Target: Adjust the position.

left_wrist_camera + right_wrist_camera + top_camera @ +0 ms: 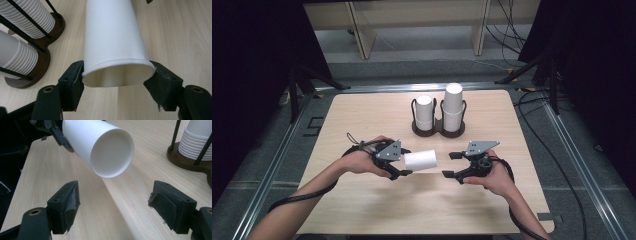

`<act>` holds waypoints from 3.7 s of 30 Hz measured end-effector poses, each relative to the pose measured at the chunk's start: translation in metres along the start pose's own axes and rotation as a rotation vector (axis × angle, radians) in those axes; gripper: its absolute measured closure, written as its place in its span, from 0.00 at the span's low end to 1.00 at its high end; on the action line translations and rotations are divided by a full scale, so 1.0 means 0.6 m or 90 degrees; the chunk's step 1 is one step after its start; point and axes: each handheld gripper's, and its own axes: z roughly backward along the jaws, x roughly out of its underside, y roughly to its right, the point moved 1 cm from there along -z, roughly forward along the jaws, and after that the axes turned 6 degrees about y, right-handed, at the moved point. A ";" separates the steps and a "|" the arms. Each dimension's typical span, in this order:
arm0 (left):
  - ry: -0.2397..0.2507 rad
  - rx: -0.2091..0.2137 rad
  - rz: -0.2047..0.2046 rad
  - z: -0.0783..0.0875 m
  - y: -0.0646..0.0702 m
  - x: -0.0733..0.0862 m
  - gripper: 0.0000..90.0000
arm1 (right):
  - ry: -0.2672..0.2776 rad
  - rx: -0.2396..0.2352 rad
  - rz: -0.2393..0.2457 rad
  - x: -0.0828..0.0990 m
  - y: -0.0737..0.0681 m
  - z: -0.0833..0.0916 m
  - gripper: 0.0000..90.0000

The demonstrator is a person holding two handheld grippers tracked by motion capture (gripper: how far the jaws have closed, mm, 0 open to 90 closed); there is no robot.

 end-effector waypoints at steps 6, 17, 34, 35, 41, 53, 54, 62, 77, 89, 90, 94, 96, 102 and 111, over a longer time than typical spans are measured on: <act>-0.010 0.009 -0.004 0.002 -0.003 0.000 0.37 | -0.003 -0.004 0.002 0.003 -0.001 -0.005 0.26; -0.035 0.027 -0.018 0.002 -0.003 -0.004 0.37 | -0.023 -0.022 0.020 -0.001 -0.005 -0.014 0.26; -0.092 0.056 -0.034 -0.002 0.000 -0.018 0.38 | -0.050 -0.027 0.024 0.002 -0.006 -0.022 0.25; -0.092 0.056 -0.034 -0.002 0.000 -0.018 0.38 | -0.050 -0.027 0.024 0.002 -0.006 -0.022 0.25; -0.109 0.068 -0.039 -0.002 0.000 -0.022 0.38 | -0.051 -0.027 0.015 0.001 -0.007 -0.024 0.25; -0.136 0.083 -0.044 -0.006 0.000 -0.029 0.38 | -0.058 -0.024 0.028 0.000 -0.006 -0.026 0.25; -0.136 0.083 -0.044 -0.006 0.000 -0.029 0.38 | -0.058 -0.023 0.029 -0.001 -0.006 -0.026 0.25; -0.162 0.089 -0.050 -0.004 -0.005 -0.037 0.38 | -0.067 -0.026 0.033 -0.006 -0.007 -0.029 0.24; -0.211 0.094 -0.065 -0.010 -0.012 -0.057 0.38 | -0.084 -0.029 0.044 -0.010 -0.006 -0.038 0.24; -0.253 0.113 -0.076 -0.016 -0.016 -0.075 0.38 | -0.104 -0.034 0.026 -0.019 -0.009 -0.037 0.25; -0.257 0.111 -0.076 -0.017 -0.017 -0.076 0.38 | -0.095 -0.036 0.038 -0.020 -0.007 -0.038 0.25; -0.266 0.115 -0.076 -0.019 -0.020 -0.080 0.38 | -0.092 -0.039 0.047 -0.024 -0.007 -0.040 0.25; -0.277 0.118 -0.078 -0.021 -0.019 -0.082 0.38 | -0.097 -0.040 0.046 -0.027 -0.009 -0.041 0.25; -0.306 0.124 -0.084 -0.029 -0.019 -0.086 0.38 | -0.108 -0.041 0.051 -0.036 -0.011 -0.044 0.25; -0.331 0.132 -0.094 -0.035 -0.017 -0.093 0.38 | -0.123 -0.048 0.056 -0.040 -0.017 -0.055 0.25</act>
